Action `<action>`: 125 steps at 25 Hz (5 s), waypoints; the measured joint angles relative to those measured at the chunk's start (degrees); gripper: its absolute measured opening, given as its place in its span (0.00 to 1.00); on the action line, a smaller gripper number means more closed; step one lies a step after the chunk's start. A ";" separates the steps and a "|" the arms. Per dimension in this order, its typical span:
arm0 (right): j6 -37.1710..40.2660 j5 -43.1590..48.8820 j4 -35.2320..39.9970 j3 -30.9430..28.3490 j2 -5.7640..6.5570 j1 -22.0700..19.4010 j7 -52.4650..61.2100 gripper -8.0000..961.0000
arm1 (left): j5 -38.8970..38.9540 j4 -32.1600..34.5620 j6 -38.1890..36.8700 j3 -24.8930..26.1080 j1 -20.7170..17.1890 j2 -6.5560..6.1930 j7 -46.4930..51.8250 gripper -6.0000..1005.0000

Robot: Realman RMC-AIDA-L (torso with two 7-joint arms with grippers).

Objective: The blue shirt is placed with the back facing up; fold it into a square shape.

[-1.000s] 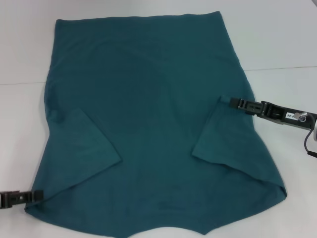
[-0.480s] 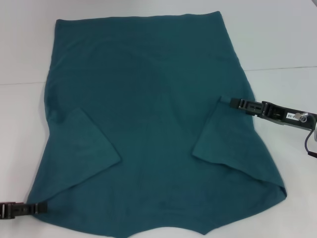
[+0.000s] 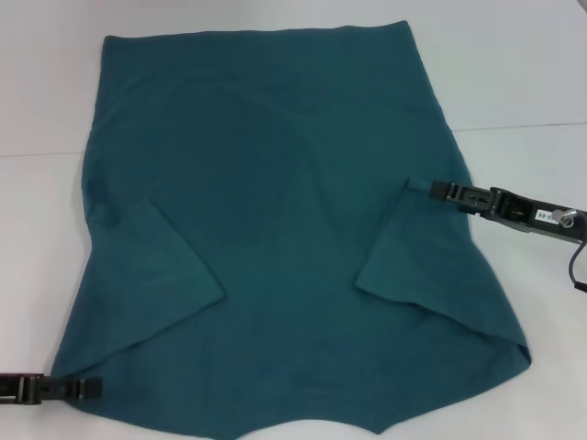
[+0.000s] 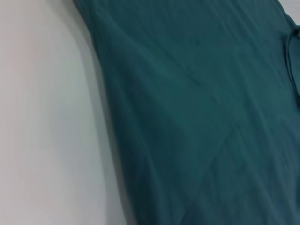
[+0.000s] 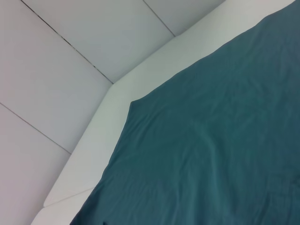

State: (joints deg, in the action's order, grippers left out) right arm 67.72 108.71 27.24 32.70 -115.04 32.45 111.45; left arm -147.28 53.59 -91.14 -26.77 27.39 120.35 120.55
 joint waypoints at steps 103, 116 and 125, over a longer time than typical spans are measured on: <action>7.15 20.18 2.88 0.71 5.31 -1.95 17.79 0.93 | -2.88 0.29 1.21 -3.38 3.40 -0.54 3.59 0.03; 6.08 22.23 3.01 0.79 4.23 -1.08 17.66 0.93 | -2.83 0.20 1.06 -3.38 3.77 -0.62 3.54 0.03; 11.09 22.03 3.13 1.13 4.06 -0.91 16.73 0.93 | -2.83 0.01 1.13 -3.37 3.90 -0.65 3.56 0.03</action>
State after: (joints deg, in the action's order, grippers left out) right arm 78.80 130.74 30.37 33.83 -110.98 31.54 128.18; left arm -150.11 53.61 -90.02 -30.14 31.29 119.70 124.11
